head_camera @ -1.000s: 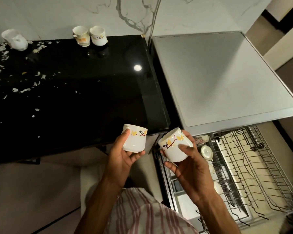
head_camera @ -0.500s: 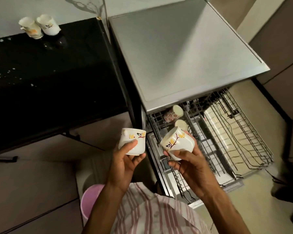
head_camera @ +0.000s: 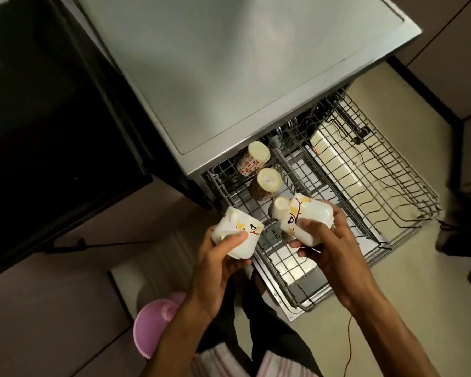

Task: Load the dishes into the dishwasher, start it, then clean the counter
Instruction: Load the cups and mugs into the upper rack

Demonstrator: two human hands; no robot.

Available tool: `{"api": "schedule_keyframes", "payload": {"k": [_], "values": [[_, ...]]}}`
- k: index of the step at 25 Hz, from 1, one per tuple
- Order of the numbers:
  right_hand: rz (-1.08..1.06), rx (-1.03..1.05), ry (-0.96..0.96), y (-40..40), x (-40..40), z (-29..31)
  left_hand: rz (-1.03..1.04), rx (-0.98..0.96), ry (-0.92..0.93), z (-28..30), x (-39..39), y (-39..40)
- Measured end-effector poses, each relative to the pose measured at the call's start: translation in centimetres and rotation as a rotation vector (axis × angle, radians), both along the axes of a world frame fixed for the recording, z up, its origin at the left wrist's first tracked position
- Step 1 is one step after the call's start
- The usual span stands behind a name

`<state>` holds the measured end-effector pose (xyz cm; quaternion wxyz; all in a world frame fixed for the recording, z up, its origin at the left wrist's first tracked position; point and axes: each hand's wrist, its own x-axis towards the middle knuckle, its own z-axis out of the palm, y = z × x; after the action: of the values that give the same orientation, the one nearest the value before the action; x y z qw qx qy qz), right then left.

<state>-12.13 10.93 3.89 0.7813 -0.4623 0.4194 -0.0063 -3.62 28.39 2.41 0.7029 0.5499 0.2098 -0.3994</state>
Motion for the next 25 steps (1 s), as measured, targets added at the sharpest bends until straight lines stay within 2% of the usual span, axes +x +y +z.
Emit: {"api": "schedule_keyframes", "payload": {"k": [5, 11, 14, 17, 21, 25], "values": [[-0.022, -0.096, 0.052, -5.2, 3.5, -6.4, -0.077, 0.021, -0.045, -7.2, 3.1, -4.1], [0.144, -0.383, 0.161, -11.4, 9.7, -16.4, -0.125, 0.025, -0.096, -13.6, 3.5, -6.7], [0.252, -0.603, 0.209, -13.5, 13.1, -20.5, -0.098, 0.027, -0.074, -15.3, 2.2, -7.1], [0.447, -0.781, 0.207, -15.0, 15.8, -23.1, -0.071, 0.037, -0.047, -16.0, 1.1, -7.3], [0.665, -0.827, 0.254, -15.7, 18.2, -24.4, -0.041, 0.029, -0.059, -16.5, 0.9, -7.7], [0.725, -0.834, 0.268, -15.5, 19.9, -25.2, -0.037, 0.027, -0.051, -16.9, 1.4, -7.8]]}}
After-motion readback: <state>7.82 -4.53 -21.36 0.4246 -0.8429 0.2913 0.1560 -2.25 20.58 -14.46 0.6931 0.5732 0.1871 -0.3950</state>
